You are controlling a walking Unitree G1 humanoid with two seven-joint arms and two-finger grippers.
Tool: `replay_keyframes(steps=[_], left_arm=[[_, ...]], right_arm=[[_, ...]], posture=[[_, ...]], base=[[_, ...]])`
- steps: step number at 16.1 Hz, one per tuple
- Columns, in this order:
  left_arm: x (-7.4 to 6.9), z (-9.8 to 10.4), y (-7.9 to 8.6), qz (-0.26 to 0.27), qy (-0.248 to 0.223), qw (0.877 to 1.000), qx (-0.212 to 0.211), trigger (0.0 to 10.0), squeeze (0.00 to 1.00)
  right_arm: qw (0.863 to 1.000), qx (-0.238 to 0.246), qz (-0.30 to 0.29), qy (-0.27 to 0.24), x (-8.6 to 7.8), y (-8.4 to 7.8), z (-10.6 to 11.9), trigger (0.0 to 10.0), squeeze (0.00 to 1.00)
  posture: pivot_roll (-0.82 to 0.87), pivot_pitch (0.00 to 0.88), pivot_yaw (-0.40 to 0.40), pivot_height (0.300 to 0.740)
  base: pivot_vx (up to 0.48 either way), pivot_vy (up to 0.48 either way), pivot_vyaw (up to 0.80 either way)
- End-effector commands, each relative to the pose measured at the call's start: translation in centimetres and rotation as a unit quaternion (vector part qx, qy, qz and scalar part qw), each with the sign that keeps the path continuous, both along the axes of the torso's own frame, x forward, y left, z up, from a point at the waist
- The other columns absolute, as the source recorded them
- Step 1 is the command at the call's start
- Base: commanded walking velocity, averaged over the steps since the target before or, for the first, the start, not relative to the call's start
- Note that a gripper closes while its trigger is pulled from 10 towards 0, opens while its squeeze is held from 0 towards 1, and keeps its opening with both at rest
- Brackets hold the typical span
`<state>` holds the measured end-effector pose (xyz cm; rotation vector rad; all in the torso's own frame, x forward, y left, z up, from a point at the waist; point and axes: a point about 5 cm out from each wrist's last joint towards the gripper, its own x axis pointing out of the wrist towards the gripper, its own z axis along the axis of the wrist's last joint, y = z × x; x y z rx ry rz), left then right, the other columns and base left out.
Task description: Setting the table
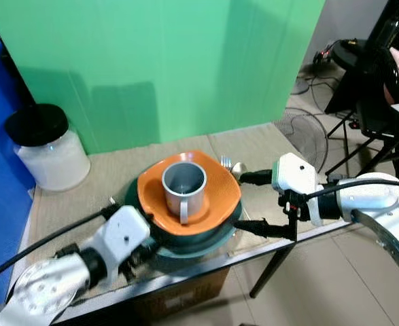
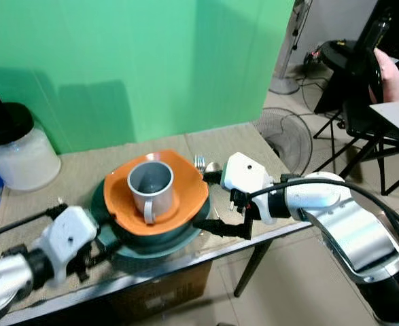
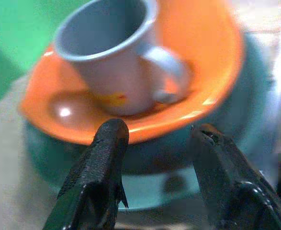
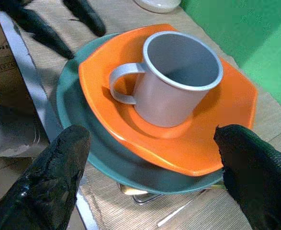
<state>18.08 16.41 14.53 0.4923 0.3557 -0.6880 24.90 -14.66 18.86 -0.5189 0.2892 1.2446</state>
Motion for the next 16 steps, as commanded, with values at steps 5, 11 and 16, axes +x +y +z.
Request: replay_keyframes(steps=[5, 11, 16], left_arm=[[2.3, -1.2, 1.5, 0.087, -0.035, 0.995, 0.037, 10.0, 0.00], [5.2, -1.9, 2.1, 0.151, -0.077, 0.985, 0.029, 10.0, 0.00], [5.6, -1.8, 2.9, 0.191, -0.097, 0.977, 0.009, 10.0, 0.00]], right_arm=[[1.000, 0.001, 0.006, -0.010, 0.1, 0.3, -0.2, 10.0, 0.00], [1.000, 0.010, 0.015, -0.012, 0.2, 1.1, -0.4, 10.0, 0.00], [0.999, 0.039, -0.009, -0.021, 1.0, 3.1, -0.7, 10.0, 0.00]], posture=[[-0.05, 0.000, -0.019, 0.740], [-0.06, 0.000, -0.022, 0.740], [-0.06, 0.003, -0.021, 0.740]], base=[[0.000, 0.000, 0.00], [0.000, 0.000, 0.00], [0.000, 0.000, 0.00]])
